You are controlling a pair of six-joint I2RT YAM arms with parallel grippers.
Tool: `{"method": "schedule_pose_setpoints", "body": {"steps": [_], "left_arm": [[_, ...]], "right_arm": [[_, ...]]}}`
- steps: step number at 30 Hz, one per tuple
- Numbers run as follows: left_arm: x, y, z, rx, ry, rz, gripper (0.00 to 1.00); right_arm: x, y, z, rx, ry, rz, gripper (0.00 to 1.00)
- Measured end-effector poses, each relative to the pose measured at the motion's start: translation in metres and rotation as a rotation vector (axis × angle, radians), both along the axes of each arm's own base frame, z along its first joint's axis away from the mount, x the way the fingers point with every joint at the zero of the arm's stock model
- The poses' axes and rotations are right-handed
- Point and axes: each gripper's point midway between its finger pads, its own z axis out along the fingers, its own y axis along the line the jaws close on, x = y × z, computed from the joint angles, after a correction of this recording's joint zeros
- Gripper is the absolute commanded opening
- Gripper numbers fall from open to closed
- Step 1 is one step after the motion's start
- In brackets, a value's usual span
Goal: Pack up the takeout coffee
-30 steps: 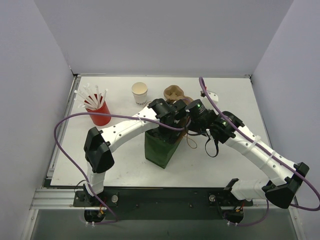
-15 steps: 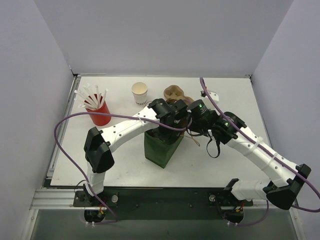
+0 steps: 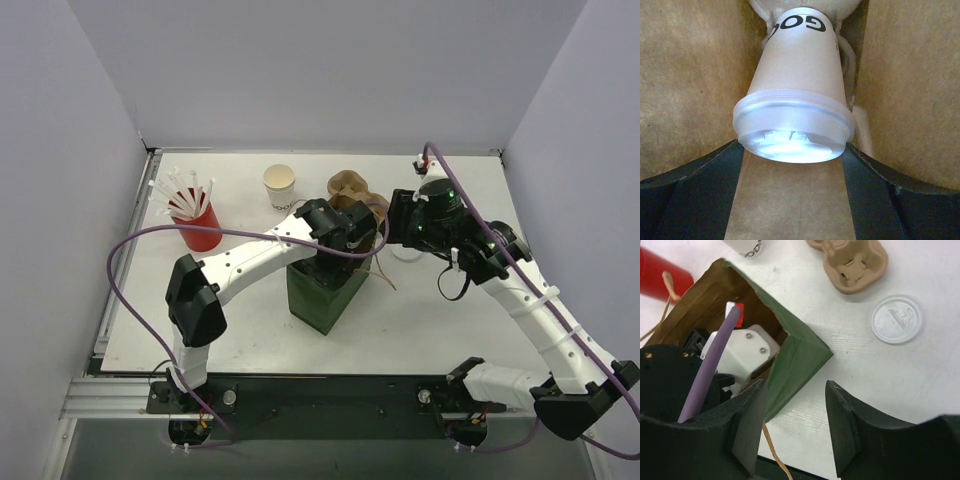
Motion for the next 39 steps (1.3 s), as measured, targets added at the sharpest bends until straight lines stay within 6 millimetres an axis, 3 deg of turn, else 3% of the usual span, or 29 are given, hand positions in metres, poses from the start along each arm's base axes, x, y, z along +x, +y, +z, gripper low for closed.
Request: {"method": "schedule_pose_setpoints", "body": {"steps": [6, 16, 19, 26, 31, 39], "left_arm": [[-0.001, 0.004, -0.001, 0.006, 0.011, 0.006, 0.35], [-0.001, 0.005, -0.002, 0.007, 0.014, 0.007, 0.35], [-0.001, 0.006, -0.003, 0.009, 0.017, 0.007, 0.35], [-0.001, 0.006, -0.003, 0.013, 0.015, -0.007, 0.35], [-0.001, 0.006, -0.003, 0.017, 0.015, -0.016, 0.35], [-0.001, 0.005, -0.003, 0.017, 0.015, -0.025, 0.34]], "right_arm": [[0.008, 0.021, -0.005, -0.007, 0.010, 0.152, 0.46], [0.038, 0.035, -0.018, 0.076, 0.034, 0.211, 0.40], [0.041, 0.040, -0.025, 0.084, 0.052, 0.218, 0.27], [0.042, 0.039, -0.039, 0.091, 0.084, 0.188, 0.07], [0.043, 0.037, -0.041, 0.089, 0.088, 0.154, 0.00], [0.037, 0.031, -0.038, 0.048, 0.055, 0.095, 0.00]]}}
